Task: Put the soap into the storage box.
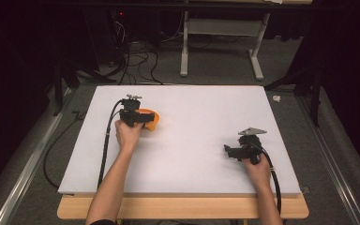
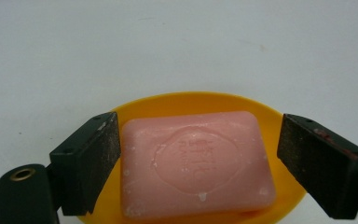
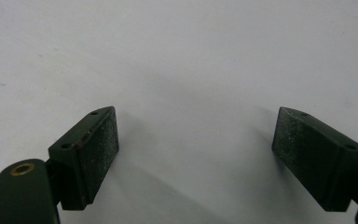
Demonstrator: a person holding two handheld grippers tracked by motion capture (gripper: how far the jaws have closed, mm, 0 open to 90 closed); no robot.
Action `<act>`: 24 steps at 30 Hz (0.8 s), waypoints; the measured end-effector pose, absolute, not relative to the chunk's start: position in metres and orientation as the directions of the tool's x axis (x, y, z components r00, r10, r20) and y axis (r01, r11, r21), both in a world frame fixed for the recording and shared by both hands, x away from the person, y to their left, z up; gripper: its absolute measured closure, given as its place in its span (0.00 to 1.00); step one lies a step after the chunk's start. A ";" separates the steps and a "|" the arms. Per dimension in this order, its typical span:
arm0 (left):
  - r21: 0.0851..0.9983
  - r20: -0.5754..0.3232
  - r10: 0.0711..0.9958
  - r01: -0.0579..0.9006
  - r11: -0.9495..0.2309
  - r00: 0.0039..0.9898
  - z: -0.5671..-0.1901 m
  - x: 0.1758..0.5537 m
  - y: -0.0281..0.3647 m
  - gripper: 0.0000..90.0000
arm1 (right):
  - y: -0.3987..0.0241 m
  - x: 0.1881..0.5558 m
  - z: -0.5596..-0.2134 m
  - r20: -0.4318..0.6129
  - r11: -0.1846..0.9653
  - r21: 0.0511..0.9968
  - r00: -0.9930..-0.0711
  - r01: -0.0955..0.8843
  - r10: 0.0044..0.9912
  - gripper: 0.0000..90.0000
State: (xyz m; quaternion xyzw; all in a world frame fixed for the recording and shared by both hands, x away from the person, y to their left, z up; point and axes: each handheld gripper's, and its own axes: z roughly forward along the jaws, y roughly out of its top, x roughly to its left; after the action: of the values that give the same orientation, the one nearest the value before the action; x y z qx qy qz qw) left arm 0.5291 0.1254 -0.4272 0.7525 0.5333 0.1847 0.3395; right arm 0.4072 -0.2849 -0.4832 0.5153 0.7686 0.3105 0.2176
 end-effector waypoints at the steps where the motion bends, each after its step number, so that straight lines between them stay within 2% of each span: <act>1: 0.710 -0.082 0.927 0.674 -0.203 0.366 -0.427 0.528 0.125 0.16 | -0.285 0.407 -0.483 -0.014 0.276 0.702 -0.374 0.657 0.927 0.17; 8: 0.747 -0.085 0.918 0.634 -0.198 0.387 -0.413 0.518 0.125 0.16 | -0.285 0.407 -0.483 -0.015 0.276 0.702 -0.374 0.657 0.927 0.17; 24: 0.771 -0.072 0.897 0.595 -0.227 0.435 -0.399 0.499 0.133 0.17 | -0.285 0.407 -0.483 -0.014 0.276 0.702 -0.374 0.657 0.927 0.17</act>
State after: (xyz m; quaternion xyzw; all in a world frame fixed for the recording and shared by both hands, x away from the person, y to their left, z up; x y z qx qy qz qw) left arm 0.4986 0.1327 -0.3987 0.7575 0.4925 0.1993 0.3793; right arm 0.4072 -0.2849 -0.4833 0.5153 0.7686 0.3106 0.2176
